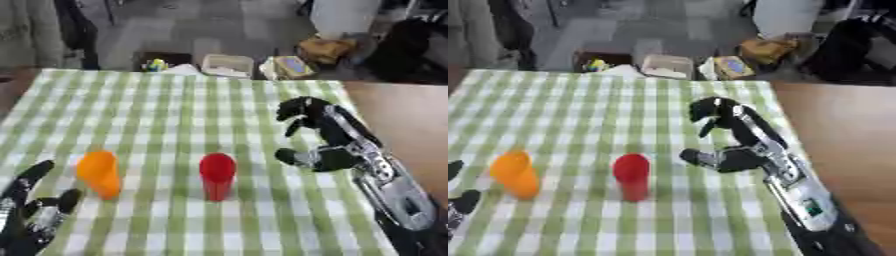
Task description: Pour the contents of one cup into another cup.
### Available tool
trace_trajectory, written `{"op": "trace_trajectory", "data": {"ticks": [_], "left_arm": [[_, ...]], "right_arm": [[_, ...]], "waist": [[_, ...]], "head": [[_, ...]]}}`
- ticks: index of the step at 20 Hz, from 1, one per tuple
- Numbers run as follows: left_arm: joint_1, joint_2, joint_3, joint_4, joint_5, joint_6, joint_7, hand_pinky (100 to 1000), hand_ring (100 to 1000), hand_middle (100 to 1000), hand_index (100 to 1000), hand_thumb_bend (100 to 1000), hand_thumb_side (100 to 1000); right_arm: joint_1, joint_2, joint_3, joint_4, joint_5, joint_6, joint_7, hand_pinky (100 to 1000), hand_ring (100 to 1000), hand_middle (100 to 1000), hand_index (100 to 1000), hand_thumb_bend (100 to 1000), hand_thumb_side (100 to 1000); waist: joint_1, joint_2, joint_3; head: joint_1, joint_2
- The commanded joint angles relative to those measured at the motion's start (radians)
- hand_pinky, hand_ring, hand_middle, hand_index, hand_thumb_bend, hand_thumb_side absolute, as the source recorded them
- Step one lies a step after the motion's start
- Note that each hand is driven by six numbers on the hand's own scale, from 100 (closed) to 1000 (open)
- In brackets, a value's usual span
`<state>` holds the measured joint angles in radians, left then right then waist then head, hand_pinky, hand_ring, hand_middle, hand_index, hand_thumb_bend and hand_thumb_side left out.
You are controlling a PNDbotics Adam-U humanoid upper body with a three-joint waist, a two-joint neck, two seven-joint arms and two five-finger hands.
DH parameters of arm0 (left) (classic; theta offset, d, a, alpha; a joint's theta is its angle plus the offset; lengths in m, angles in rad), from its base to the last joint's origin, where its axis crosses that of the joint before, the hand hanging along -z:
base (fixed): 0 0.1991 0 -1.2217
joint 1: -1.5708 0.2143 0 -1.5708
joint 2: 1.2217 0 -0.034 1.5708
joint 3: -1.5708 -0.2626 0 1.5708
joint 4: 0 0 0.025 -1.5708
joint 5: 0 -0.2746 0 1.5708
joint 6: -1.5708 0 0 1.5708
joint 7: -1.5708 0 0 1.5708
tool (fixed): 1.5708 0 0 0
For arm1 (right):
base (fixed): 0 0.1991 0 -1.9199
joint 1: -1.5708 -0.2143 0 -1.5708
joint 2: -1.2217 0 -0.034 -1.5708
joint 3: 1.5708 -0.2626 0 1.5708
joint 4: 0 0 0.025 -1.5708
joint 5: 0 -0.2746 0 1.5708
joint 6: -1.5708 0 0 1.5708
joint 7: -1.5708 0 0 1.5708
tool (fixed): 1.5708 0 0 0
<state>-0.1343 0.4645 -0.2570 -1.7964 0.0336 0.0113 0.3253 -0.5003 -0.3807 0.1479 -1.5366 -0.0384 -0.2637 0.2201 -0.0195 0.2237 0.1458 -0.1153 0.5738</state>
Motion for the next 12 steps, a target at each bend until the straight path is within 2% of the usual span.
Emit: {"op": "trace_trajectory", "data": {"ticks": [1, 6, 12], "left_arm": [[-0.013, 0.020, 0.001, -0.010, -0.006, -0.001, 0.015, 637, 1000, 894, 882, 665, 587], [-0.028, 0.023, 0.000, 0.027, -0.002, -0.003, 0.078, 625, 1000, 854, 862, 657, 544], [-0.064, 0.034, -0.002, 0.102, 0.049, -0.059, 0.182, 616, 1000, 833, 840, 645, 503]], "right_arm": [[-0.014, -0.016, -0.007, -0.019, -0.008, 0.001, 0.001, 515, 704, 663, 769, 638, 271], [-0.014, -0.013, -0.008, -0.021, -0.008, 0.002, -0.003, 515, 700, 656, 768, 631, 274], [-0.016, -0.007, -0.008, -0.025, -0.010, 0.003, -0.005, 518, 697, 652, 767, 626, 280]], "waist": [[0.001, -0.010, 0.000], [-0.005, -0.003, 0.000], [-0.016, 0.012, -0.008]], "head": [[-0.002, -0.006], [-0.001, -0.006], [0.000, -0.008]]}}
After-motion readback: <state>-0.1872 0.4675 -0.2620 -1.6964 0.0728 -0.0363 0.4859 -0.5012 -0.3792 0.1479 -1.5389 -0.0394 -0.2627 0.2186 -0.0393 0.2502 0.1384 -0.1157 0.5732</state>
